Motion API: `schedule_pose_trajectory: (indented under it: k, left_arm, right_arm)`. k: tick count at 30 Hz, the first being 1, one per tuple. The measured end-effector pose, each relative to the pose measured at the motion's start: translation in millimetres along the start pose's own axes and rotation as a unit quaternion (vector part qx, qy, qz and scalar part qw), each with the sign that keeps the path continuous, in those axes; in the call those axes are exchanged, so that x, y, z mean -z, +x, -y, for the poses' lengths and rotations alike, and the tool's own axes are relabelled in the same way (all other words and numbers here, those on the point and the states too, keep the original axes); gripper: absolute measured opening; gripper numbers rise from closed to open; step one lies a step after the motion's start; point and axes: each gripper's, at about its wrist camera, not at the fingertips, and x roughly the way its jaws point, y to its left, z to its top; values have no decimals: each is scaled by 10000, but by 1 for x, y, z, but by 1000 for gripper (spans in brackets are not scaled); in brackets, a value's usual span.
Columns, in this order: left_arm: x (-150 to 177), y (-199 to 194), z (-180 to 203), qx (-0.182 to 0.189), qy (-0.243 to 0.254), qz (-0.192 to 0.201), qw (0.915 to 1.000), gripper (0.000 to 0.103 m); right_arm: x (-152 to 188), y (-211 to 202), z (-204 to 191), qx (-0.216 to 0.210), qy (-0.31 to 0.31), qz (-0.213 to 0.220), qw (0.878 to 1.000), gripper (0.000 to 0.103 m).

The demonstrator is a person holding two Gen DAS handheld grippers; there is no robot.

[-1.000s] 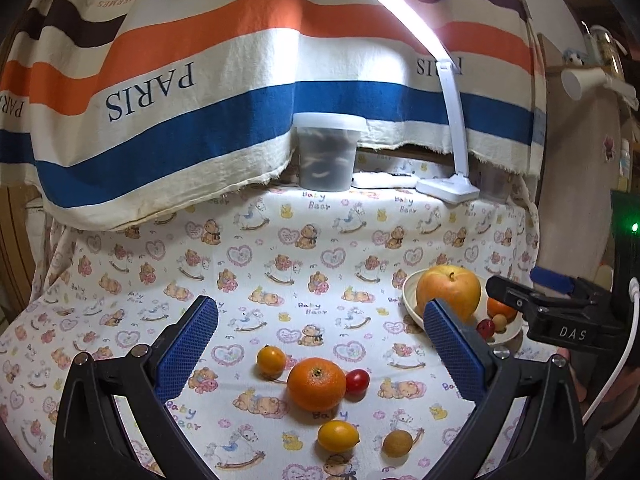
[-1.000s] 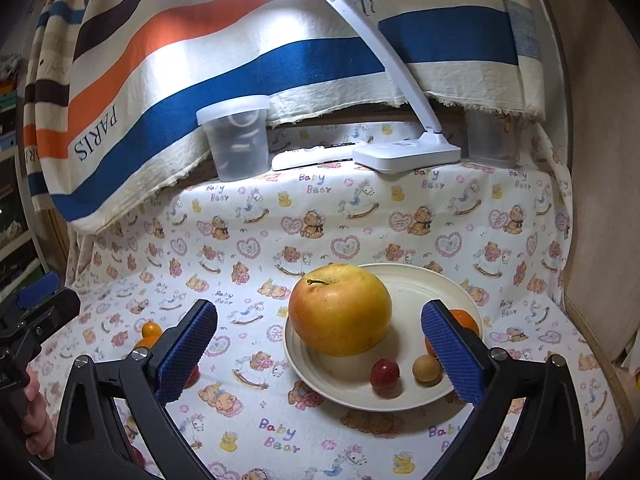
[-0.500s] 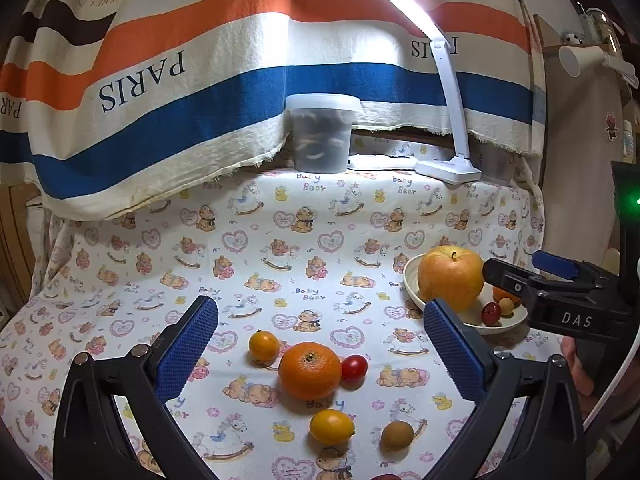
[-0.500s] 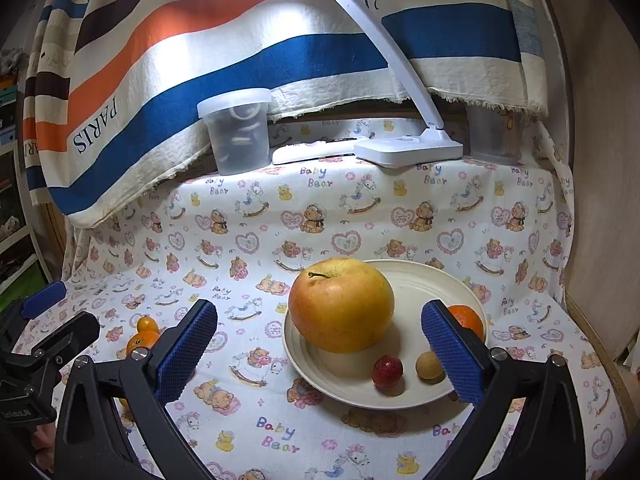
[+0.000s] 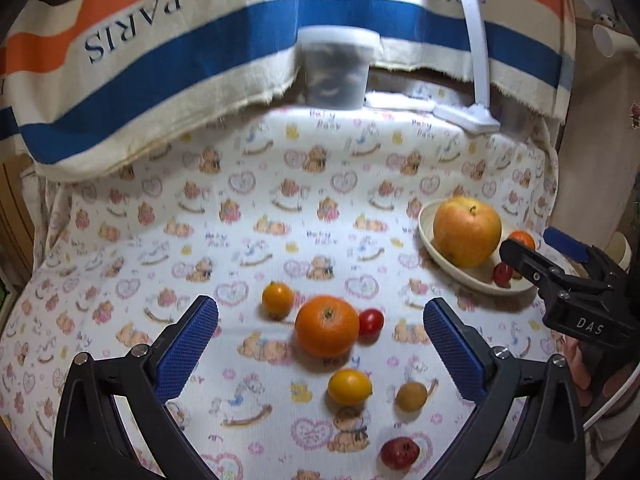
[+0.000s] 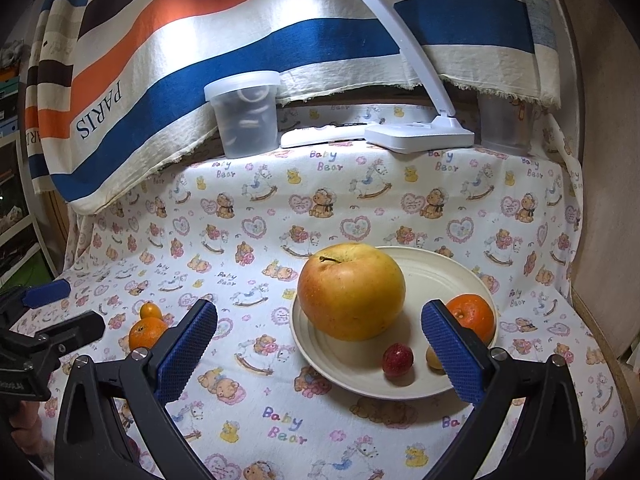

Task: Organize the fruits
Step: 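Lower the left gripper onto the large orange and close it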

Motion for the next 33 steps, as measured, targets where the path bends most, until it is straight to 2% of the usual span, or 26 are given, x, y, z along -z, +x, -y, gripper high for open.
schedule_pose_trajectory:
  k: [8, 13, 15, 19, 24, 27, 30, 33]
  left_arm:
    - [1, 9, -6, 96, -57, -570, 9983, 102]
    - [1, 17, -16, 18, -232, -730, 9971, 102]
    - [1, 22, -21, 139, -345, -812, 9960, 102]
    - [-1, 34, -34, 675, -581, -1148, 9894, 102]
    - [4, 50, -44, 1036, -916, -1549, 9782, 83]
    - [5, 53, -40, 967, -794, -1529, 9803, 70]
    - [2, 55, -35, 982, -647, -1209, 9857, 67]
    - [4, 64, -31, 1002, -459, -1329, 9850, 58]
  right_arm:
    - [4, 1, -12, 17, -267, -71, 9996, 103]
    - [4, 2, -14, 21, -292, -89, 9995, 103]
    - [4, 2, -13, 27, -260, -97, 9996, 103]
    - [3, 4, -10, 25, -187, -167, 9997, 103]
    - [3, 4, -9, 22, -178, -177, 9997, 103]
    - [3, 3, -9, 23, -194, -172, 9997, 103]
    - [3, 2, -11, 34, -219, -176, 9996, 103]
    - [4, 2, -12, 56, -225, -199, 9995, 103]
